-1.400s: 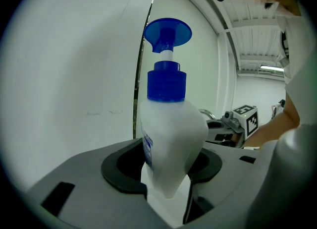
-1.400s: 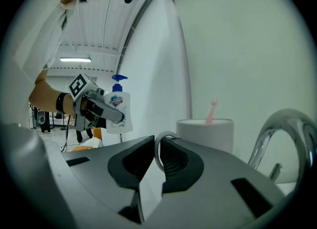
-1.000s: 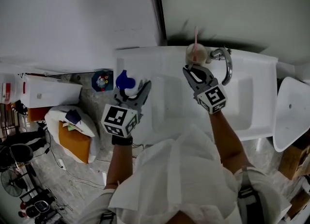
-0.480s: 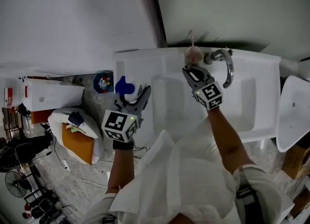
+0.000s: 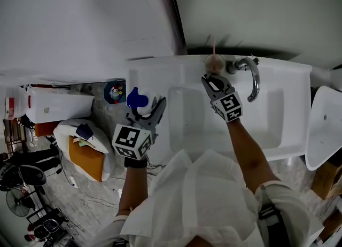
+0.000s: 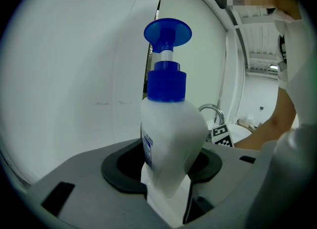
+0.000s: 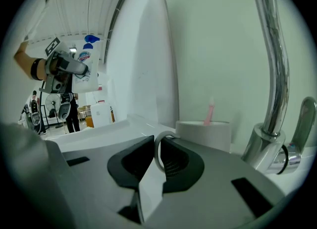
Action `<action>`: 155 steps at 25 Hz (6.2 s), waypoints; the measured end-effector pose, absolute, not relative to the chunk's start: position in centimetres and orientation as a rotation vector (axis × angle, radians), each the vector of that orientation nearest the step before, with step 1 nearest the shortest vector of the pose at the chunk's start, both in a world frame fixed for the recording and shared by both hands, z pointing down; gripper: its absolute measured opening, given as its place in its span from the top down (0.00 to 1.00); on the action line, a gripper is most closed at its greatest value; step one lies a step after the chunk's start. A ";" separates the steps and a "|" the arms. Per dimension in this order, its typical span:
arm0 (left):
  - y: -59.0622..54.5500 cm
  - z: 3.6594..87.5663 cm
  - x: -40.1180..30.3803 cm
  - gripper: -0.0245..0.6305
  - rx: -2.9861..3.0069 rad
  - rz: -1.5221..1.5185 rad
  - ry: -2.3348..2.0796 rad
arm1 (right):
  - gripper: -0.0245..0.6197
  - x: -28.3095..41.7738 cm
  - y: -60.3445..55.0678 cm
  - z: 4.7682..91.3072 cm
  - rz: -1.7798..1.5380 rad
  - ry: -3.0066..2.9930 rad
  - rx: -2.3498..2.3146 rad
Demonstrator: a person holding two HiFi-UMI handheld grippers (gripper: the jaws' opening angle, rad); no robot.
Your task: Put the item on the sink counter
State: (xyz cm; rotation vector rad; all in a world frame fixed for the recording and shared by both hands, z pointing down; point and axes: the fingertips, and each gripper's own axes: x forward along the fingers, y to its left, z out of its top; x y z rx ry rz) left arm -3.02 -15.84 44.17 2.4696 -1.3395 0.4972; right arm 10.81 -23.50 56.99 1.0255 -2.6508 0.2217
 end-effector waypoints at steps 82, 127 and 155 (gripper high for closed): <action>-17.3 43.4 1.0 0.63 2.603 0.459 -1.204 | 0.95 17.8 -14.5 44.8 0.067 -2.669 1.328; -28.5 60.2 8.5 0.63 2.685 0.673 -1.030 | 0.95 15.2 -16.9 48.2 0.152 -2.650 1.199; -27.9 60.7 7.3 0.52 2.754 0.664 -1.077 | 0.95 15.0 -16.8 48.7 0.171 -2.628 1.188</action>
